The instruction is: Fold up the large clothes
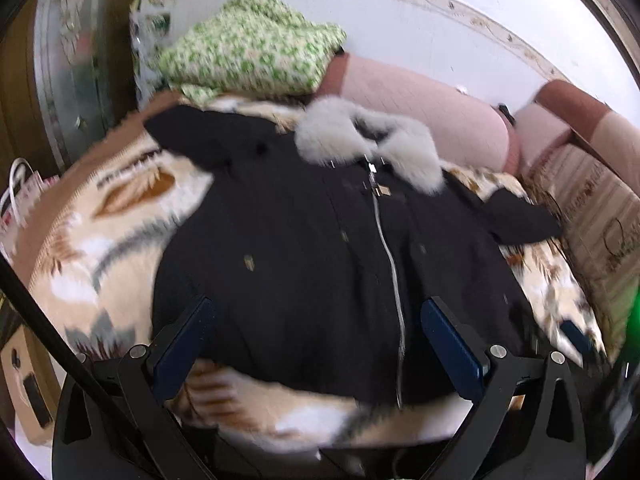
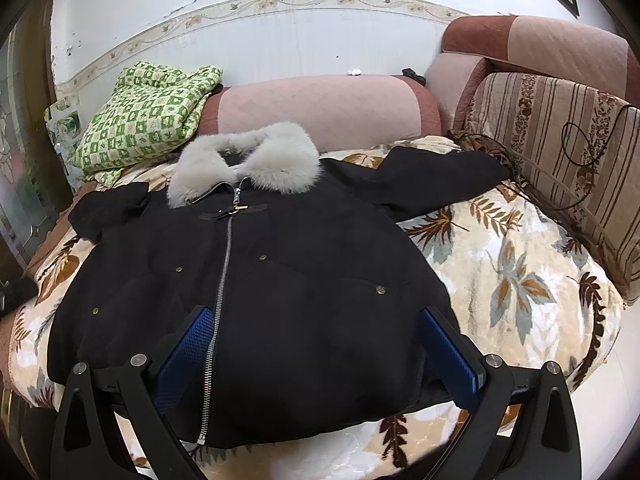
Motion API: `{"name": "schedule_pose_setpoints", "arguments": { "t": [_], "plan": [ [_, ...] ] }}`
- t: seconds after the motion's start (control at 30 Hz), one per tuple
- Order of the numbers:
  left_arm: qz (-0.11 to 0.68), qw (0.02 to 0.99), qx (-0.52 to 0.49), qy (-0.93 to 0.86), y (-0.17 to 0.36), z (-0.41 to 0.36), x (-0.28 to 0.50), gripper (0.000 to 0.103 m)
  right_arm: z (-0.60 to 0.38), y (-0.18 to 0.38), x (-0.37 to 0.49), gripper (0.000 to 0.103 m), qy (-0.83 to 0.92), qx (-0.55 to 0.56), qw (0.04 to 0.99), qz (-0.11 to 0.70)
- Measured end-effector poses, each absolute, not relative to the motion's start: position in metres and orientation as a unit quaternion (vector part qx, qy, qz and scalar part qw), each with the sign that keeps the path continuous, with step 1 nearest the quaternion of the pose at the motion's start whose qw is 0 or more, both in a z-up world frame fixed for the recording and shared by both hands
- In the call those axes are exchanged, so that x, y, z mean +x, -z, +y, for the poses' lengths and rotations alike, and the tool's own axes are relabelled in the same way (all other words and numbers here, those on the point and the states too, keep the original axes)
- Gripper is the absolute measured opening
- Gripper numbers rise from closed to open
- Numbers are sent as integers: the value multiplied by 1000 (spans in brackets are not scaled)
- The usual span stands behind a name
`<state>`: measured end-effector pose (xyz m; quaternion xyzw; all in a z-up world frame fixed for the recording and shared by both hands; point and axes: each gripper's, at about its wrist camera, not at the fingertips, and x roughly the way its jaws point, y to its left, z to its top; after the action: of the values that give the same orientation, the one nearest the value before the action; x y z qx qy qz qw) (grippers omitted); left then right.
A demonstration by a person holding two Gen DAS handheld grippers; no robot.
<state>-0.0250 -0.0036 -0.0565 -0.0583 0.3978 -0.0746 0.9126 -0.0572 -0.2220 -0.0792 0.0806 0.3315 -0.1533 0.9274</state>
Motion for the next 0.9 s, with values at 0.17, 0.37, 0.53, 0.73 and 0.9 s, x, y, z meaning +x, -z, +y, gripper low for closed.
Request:
{"name": "schedule_pose_setpoints", "arguments": {
  "t": [0.17,0.37,0.53,0.73,0.9],
  "plan": [
    [413,903,-26,119,74,-19,-54,103,-230,80,-59,102,164,92,924,333],
    [379,909,-33,167,65,-25,-72,102,-231,78,-62,102,168,90,925,328],
    [366,910,-34,195,59,-32,-79,102,-234,79,-62,102,173,91,925,326],
    [353,907,-46,225,54,-34,-82,103,-238,83,-63,102,176,95,923,330],
    [352,911,-44,210,54,-34,-80,103,-241,85,-63,102,177,98,921,331]
  ]
}}
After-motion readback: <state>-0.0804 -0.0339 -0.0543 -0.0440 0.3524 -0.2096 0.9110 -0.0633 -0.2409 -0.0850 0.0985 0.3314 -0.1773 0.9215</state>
